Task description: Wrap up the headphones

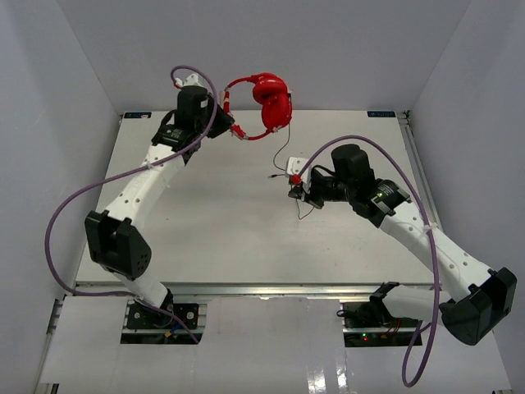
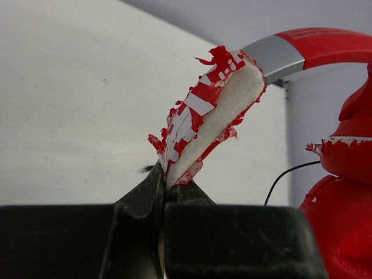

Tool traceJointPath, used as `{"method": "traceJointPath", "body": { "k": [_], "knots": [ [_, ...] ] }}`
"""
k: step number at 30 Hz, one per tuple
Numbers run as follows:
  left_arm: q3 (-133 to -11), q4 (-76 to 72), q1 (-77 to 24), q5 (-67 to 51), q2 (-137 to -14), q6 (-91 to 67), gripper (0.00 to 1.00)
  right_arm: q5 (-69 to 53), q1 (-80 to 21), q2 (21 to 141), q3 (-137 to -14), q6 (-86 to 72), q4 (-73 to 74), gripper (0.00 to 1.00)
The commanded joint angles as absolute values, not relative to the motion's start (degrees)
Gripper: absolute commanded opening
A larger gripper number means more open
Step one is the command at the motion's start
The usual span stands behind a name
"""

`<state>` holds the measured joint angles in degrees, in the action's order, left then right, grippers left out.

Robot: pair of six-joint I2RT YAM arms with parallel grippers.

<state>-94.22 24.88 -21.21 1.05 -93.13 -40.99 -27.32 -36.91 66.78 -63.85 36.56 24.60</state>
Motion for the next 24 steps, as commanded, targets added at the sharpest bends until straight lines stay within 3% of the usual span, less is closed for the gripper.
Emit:
{"method": "traceJointPath", "body": {
  "k": [1, 8, 12, 17, 24],
  "knots": [
    [-96.2, 21.7, -25.1, 8.7, -94.1, -36.1, 0.00, -14.7, -38.1, 67.2, -67.1, 45.3, 35.0, 0.08],
    [-106.1, 31.0, -32.0, 12.4, -110.6, -18.4, 0.00, 8.1, -42.0, 69.3, -70.5, 56.2, 34.9, 0.08],
    [-100.4, 31.9, -35.8, 10.5, -111.8, -11.1, 0.00, 18.6, -41.2, 68.9, -71.4, 60.7, 28.5, 0.08],
    [-84.3, 25.7, -36.1, 4.6, -103.7, -10.8, 0.00, 18.6, -37.6, 67.5, -72.6, 59.5, 23.8, 0.08],
    [-68.3, 19.1, -37.1, -8.1, -90.2, -10.9, 0.00, 7.4, -30.0, 66.9, -69.5, 53.9, 18.9, 0.08]
  ]
}}
